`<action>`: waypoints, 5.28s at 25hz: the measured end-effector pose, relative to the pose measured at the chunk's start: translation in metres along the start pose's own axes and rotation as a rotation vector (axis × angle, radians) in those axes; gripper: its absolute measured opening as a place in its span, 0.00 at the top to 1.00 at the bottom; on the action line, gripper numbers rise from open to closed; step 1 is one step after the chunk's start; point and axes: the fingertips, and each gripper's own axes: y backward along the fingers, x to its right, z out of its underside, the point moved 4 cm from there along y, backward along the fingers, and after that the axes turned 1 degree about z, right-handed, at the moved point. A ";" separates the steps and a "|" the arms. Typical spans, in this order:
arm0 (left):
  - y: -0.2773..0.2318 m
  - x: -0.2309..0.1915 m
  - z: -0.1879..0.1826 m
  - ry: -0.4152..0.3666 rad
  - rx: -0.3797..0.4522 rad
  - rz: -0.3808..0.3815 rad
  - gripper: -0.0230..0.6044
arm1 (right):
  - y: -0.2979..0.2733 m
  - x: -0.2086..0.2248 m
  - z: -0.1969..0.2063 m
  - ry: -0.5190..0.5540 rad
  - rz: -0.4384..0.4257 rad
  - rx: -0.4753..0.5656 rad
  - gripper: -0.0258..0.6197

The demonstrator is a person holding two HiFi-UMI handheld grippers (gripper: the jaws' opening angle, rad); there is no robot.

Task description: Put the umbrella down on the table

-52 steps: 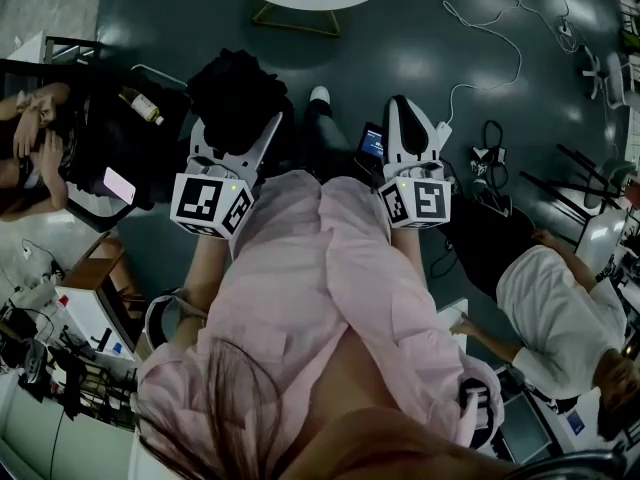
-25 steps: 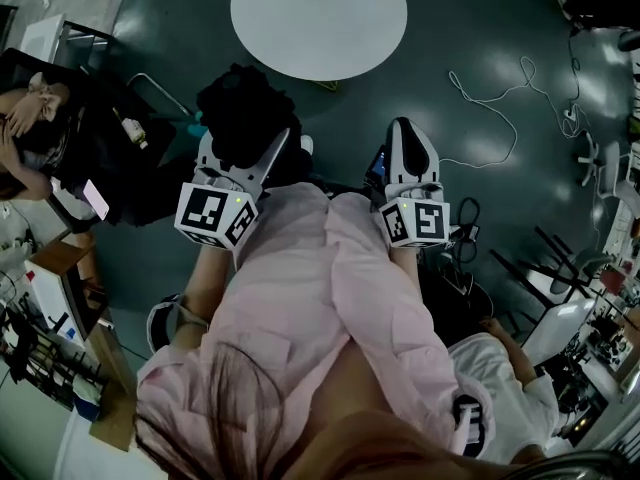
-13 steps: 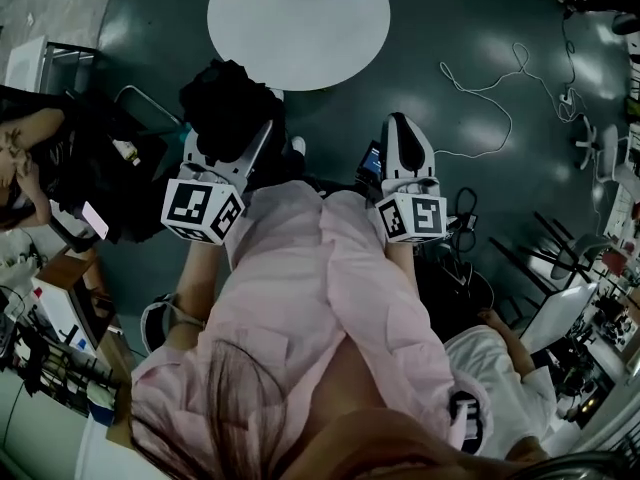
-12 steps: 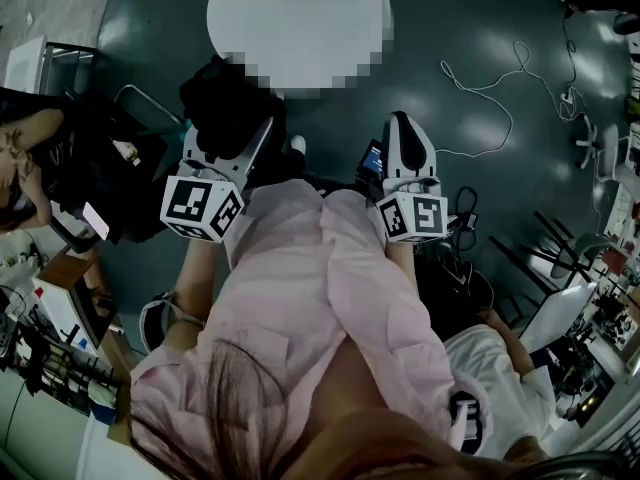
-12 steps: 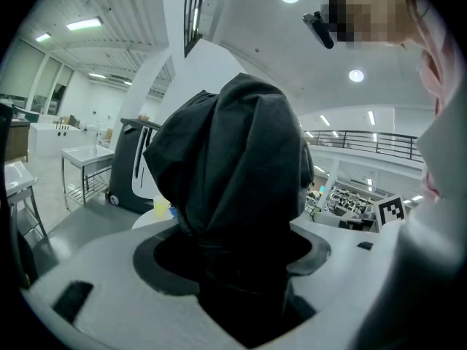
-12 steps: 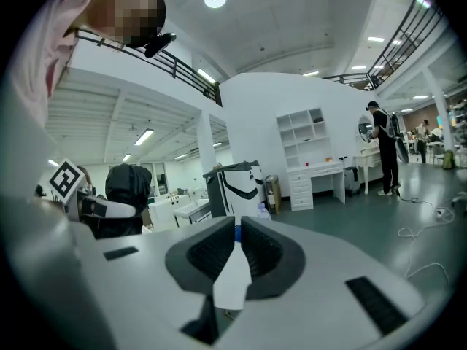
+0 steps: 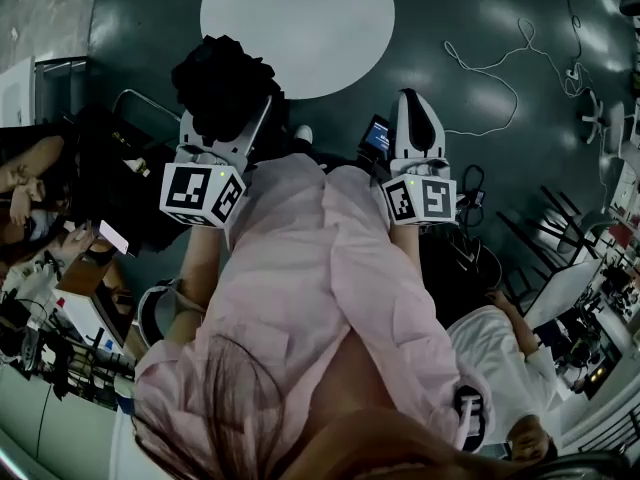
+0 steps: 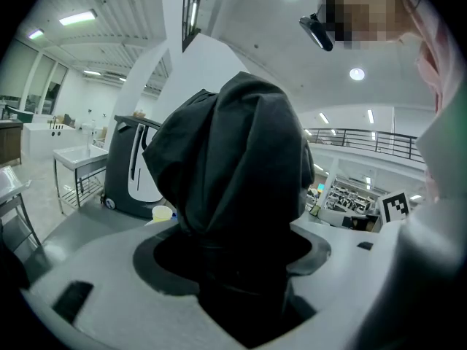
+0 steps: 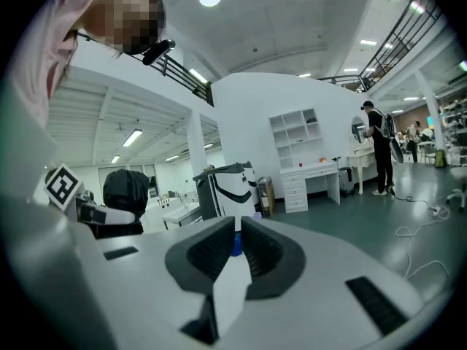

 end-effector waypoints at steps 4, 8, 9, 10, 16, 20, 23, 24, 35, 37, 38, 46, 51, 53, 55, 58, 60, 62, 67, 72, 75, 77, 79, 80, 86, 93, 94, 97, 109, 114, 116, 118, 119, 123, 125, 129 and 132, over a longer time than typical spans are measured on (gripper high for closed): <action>-0.014 -0.024 -0.014 -0.001 -0.012 0.021 0.45 | -0.026 -0.006 -0.007 0.012 0.025 -0.015 0.89; -0.025 -0.048 -0.024 -0.031 -0.037 0.046 0.45 | -0.053 -0.016 -0.009 0.023 0.045 -0.029 0.89; -0.027 -0.054 -0.025 -0.035 -0.045 0.050 0.45 | -0.058 -0.019 -0.009 0.030 0.049 -0.034 0.89; -0.028 -0.060 -0.026 -0.037 -0.051 0.053 0.45 | -0.064 -0.022 -0.009 0.037 0.051 -0.038 0.89; -0.040 -0.075 -0.031 -0.026 -0.068 0.034 0.45 | -0.080 -0.014 -0.009 0.039 0.062 -0.066 0.89; -0.039 -0.081 -0.029 -0.012 -0.070 0.021 0.45 | -0.088 -0.017 -0.010 0.034 0.056 -0.065 0.89; -0.041 -0.081 -0.030 -0.004 -0.069 0.013 0.45 | -0.095 -0.017 -0.012 0.043 0.035 -0.071 0.89; -0.044 -0.079 -0.031 -0.003 -0.069 0.010 0.45 | -0.096 -0.014 -0.014 0.044 0.028 -0.072 0.89; -0.052 -0.067 -0.036 -0.019 -0.058 -0.014 0.45 | -0.103 0.002 -0.022 0.056 0.002 -0.064 0.89; -0.052 -0.066 -0.038 -0.028 -0.057 -0.017 0.45 | -0.103 0.002 -0.023 0.052 0.000 -0.058 0.89; -0.052 -0.066 -0.039 -0.035 -0.057 -0.018 0.45 | -0.103 0.002 -0.024 0.049 -0.001 -0.055 0.89; -0.059 -0.070 -0.041 -0.075 -0.084 -0.027 0.45 | -0.107 0.011 -0.024 0.043 -0.002 -0.048 0.89; -0.062 -0.081 -0.033 -0.088 -0.140 -0.022 0.45 | -0.104 0.009 -0.024 0.035 0.014 -0.049 0.89; -0.077 -0.083 -0.026 -0.090 -0.186 -0.015 0.45 | -0.105 0.016 -0.025 0.036 0.021 -0.053 0.89; -0.096 -0.084 -0.016 -0.098 -0.240 -0.001 0.45 | -0.107 0.024 -0.026 0.032 0.027 -0.055 0.89; -0.120 -0.089 0.005 -0.120 -0.319 0.037 0.45 | -0.106 0.026 -0.025 0.036 0.035 -0.056 0.89; -0.138 -0.092 0.021 -0.135 -0.372 0.065 0.45 | -0.105 0.028 -0.025 0.040 0.042 -0.057 0.89; -0.154 -0.096 0.039 -0.146 -0.435 0.095 0.45 | -0.102 0.027 -0.025 0.037 0.057 -0.059 0.89; -0.191 -0.104 0.083 -0.185 -0.575 0.170 0.45 | -0.094 0.022 -0.027 0.040 0.091 -0.052 0.89; -0.226 -0.109 0.120 -0.167 -0.673 0.187 0.45 | -0.090 0.026 -0.028 0.048 0.119 -0.058 0.89; -0.247 -0.108 0.138 -0.151 -0.742 0.191 0.45 | -0.085 0.031 -0.027 0.049 0.135 -0.062 0.89; -0.260 -0.108 0.146 -0.147 -0.792 0.182 0.45 | -0.082 0.034 -0.027 0.049 0.145 -0.065 0.89; -0.271 -0.111 0.154 -0.138 -0.839 0.164 0.45 | -0.080 0.037 -0.027 0.049 0.157 -0.069 0.89; -0.276 -0.114 0.158 -0.134 -0.857 0.153 0.45 | -0.078 0.037 -0.027 0.050 0.163 -0.071 0.89; -0.295 -0.125 0.172 -0.101 -0.895 0.116 0.45 | -0.071 0.044 -0.027 0.056 0.196 -0.070 0.89; -0.297 -0.128 0.178 -0.073 -0.896 0.096 0.45 | -0.068 0.049 -0.028 0.051 0.213 -0.080 0.89; -0.297 -0.128 0.178 -0.073 -0.896 0.100 0.45 | -0.069 0.048 -0.028 0.052 0.212 -0.082 0.89; -0.299 -0.127 0.177 -0.081 -0.879 0.101 0.45 | -0.075 0.048 -0.031 0.052 0.202 -0.074 0.89; -0.295 -0.121 0.169 -0.088 -0.852 0.119 0.42 | -0.083 0.041 -0.030 0.052 0.166 -0.084 0.89; -0.284 -0.112 0.147 -0.030 -0.783 0.131 0.41 | -0.084 0.043 -0.032 0.050 0.144 -0.088 0.89; -0.278 -0.108 0.131 0.006 -0.725 0.126 0.41 | -0.086 0.044 -0.035 0.053 0.132 -0.088 0.89; -0.273 -0.104 0.113 0.041 -0.645 0.130 0.41 | -0.091 0.045 -0.037 0.058 0.119 -0.083 0.89; -0.270 -0.102 0.106 0.058 -0.605 0.133 0.41 | -0.093 0.044 -0.037 0.059 0.110 -0.083 0.89; -0.249 -0.091 0.079 0.080 -0.483 0.119 0.48 | -0.102 0.038 -0.034 0.062 0.076 -0.094 0.89; -0.242 -0.088 0.065 0.045 -0.416 0.079 0.72 | -0.106 0.033 -0.035 0.063 0.055 -0.092 0.89; -0.230 -0.082 0.036 0.029 -0.300 0.029 0.92 | -0.114 0.027 -0.035 0.067 0.016 -0.093 0.89; -0.217 -0.078 0.015 0.044 -0.223 0.008 0.93 | -0.115 0.024 -0.032 0.060 0.004 -0.093 0.89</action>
